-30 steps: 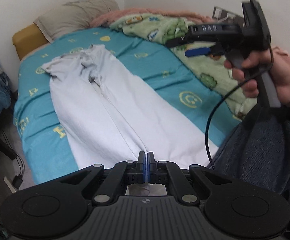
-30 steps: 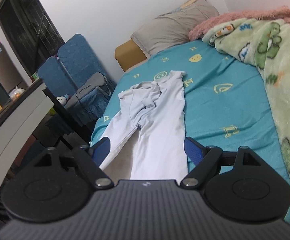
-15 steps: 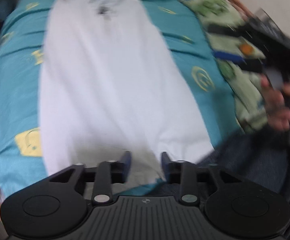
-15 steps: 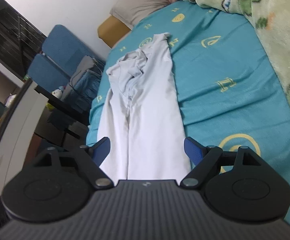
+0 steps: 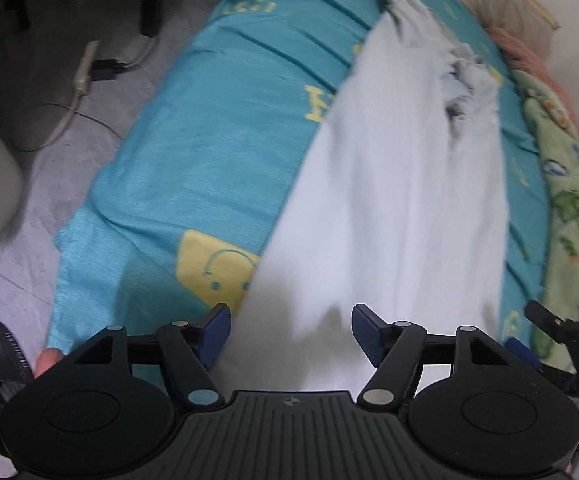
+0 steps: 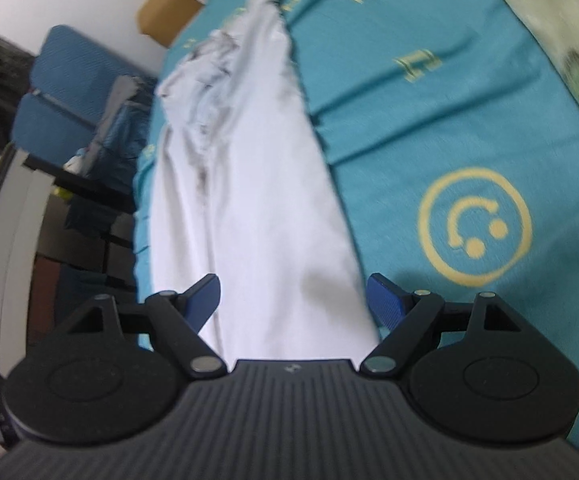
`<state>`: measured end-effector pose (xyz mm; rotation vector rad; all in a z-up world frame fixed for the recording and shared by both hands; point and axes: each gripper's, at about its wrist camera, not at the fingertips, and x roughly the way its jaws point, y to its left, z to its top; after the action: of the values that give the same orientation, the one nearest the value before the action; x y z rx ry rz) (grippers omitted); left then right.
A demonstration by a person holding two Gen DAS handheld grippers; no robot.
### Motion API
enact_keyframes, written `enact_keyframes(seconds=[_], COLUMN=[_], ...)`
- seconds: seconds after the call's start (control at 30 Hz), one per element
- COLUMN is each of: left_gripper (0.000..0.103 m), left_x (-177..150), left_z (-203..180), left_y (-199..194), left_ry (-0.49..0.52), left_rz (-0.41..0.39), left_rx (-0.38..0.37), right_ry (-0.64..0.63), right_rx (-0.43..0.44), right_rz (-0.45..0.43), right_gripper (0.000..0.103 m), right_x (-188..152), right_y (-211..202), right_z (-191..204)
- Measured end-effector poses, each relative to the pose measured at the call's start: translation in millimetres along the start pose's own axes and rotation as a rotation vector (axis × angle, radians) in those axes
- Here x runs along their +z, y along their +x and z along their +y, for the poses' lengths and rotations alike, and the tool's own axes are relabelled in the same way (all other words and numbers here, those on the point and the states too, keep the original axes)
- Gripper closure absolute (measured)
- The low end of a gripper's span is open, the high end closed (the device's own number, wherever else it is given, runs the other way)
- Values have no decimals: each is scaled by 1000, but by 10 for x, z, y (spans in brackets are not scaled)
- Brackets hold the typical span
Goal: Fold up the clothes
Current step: 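Press and smooth the folded strip flat with the left gripper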
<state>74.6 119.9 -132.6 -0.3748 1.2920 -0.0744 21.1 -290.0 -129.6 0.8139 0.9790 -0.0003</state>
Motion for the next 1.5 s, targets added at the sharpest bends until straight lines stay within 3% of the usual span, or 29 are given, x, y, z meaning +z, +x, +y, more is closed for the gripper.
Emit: enact_keyframes(seconds=[0.07, 0.17, 0.23, 0.4, 0.5, 0.67, 0.77, 0.83, 0.87, 1.0, 1.07, 1.17, 1.23, 1.33, 1.5], left_gripper=[34, 34, 33, 36, 42, 71, 78, 78, 78, 72, 62, 55, 51, 51, 64], left_x=[-8, -41, -77, -193, -251, -327, -322, -330, -338, -349, -348, -346, -344, -343, -361], left_z=[-41, -57, -98, -197, -168, -143, -88, -72, -81, -105, -123, -151, -169, -197, -277], left_y=[67, 140, 212, 204, 133, -15, -113, -174, -195, -209, -193, -169, -153, -129, -16], left_ry=[24, 38, 64, 122, 117, 108, 81, 72, 71, 80, 92, 109, 121, 138, 215], left_rz=[12, 63, 128, 181, 188, 160, 133, 115, 112, 108, 108, 108, 108, 109, 140], left_rx=[62, 80, 62, 26, 8, -8, -50, -56, -52, -9, 15, 50, 73, 108, 126], right_ry=[16, 30, 22, 29, 40, 5, -26, -30, -29, -55, -77, -112, -145, -183, -252], right_rx=[-48, -85, -87, -99, -103, -98, -70, -58, -57, -90, -114, -141, -150, -155, -189], right_rz=[3, -6, -6, 38, 115, 246, 285, 278, 273, 251, 245, 239, 239, 261, 317], right_gripper=[21, 22, 22, 22, 22, 21, 21, 20, 26, 34, 47, 64, 70, 70, 64], right_x=[-22, -69, -94, -209, -369, -655, -743, -748, -743, -742, -748, -786, -811, -843, -888], right_y=[38, 54, 41, -12, -47, -90, -123, -156, -175, -207, -200, -202, -204, -168, -48], right_z=[-57, -131, -151, -168, -111, 28, 83, 85, 80, 87, 98, 109, 153, 202, 283])
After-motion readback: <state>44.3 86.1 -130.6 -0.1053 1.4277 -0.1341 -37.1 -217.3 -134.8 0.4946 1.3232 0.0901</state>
